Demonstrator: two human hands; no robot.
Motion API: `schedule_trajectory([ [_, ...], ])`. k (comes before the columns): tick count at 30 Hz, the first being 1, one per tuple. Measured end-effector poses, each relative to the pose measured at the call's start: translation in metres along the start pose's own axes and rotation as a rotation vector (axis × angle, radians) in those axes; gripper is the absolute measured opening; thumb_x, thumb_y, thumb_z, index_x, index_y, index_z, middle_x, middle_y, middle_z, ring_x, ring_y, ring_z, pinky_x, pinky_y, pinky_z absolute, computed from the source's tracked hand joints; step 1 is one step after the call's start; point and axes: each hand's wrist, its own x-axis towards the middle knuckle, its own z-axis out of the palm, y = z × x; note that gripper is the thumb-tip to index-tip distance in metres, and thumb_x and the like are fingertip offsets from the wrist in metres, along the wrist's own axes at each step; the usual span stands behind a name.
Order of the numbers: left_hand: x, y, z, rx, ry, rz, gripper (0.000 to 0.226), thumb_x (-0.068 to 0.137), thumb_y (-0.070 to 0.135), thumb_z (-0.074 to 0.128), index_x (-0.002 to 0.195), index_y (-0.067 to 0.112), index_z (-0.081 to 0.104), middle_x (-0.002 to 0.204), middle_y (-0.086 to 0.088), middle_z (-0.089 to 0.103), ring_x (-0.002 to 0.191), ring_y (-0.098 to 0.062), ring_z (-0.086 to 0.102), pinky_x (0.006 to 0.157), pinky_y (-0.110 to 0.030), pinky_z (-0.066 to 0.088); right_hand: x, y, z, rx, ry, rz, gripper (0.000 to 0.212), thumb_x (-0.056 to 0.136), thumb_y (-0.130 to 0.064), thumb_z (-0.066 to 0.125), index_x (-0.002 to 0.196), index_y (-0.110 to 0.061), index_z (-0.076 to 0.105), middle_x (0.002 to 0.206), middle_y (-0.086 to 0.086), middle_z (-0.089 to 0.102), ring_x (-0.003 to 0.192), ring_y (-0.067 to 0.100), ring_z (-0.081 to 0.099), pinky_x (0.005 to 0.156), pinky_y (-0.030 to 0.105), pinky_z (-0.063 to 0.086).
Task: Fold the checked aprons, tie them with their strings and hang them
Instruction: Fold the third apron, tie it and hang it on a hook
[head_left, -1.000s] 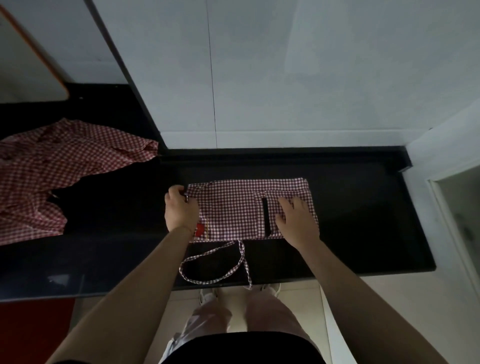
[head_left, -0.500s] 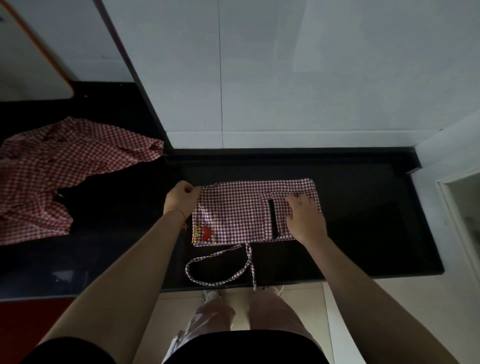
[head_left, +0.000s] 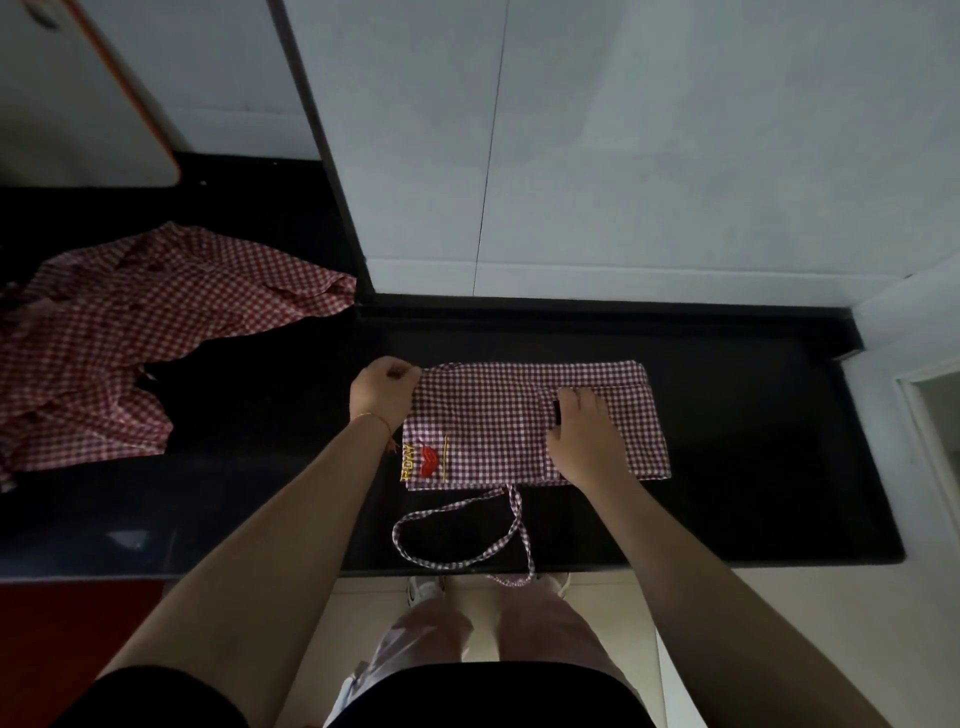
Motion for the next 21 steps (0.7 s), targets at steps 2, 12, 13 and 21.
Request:
schedule_trajectory([
  [2,-0.006,-0.007,-0.001,-0.061,0.001,-0.096,0.031,0.093,0.046,0.06,0.107,0.019,0.059,0.102,0.001,0.064,0.092,-0.017,0.063,0.08,-0.034,0.054,0.002,0.0,-0.001,-0.002,-0.011,0.002,0.055,0.093,-0.025,0.057,0.144,-0.016,0.036,0.143,0.007,0.039,0.13,0.021,0.041,0.101,0.034,0.045],
  [12,-0.048,-0.035,0.013,-0.244,-0.073,-0.274,0.027,0.089,0.035,0.07,0.075,0.011,0.069,0.081,-0.003,0.073,0.08,-0.02,0.071,0.075,-0.036,0.059,-0.004,-0.005,0.0,-0.005,0.001,0.01,0.053,0.089,-0.023,0.059,0.137,-0.016,0.039,0.141,0.008,0.039,0.13,0.023,0.038,0.1,0.036,0.045],
  [13,-0.048,-0.034,0.013,-0.284,-0.093,-0.309,0.026,0.091,0.033,0.067,0.076,0.011,0.07,0.082,-0.005,0.073,0.082,-0.022,0.071,0.079,-0.038,0.06,-0.004,-0.004,0.0,0.008,-0.007,0.009,0.054,0.09,-0.023,0.059,0.139,-0.015,0.038,0.143,0.008,0.038,0.131,0.023,0.037,0.102,0.037,0.044],
  [21,-0.06,-0.016,0.022,0.595,0.155,0.081,0.038,0.083,0.008,0.052,0.12,0.01,0.046,0.12,-0.01,0.051,0.109,-0.027,0.052,0.084,-0.04,0.046,-0.004,0.021,-0.007,-0.035,0.089,0.015,0.041,0.089,-0.023,0.059,0.129,-0.017,0.05,0.132,0.005,0.048,0.121,0.021,0.046,0.101,0.038,0.045],
])
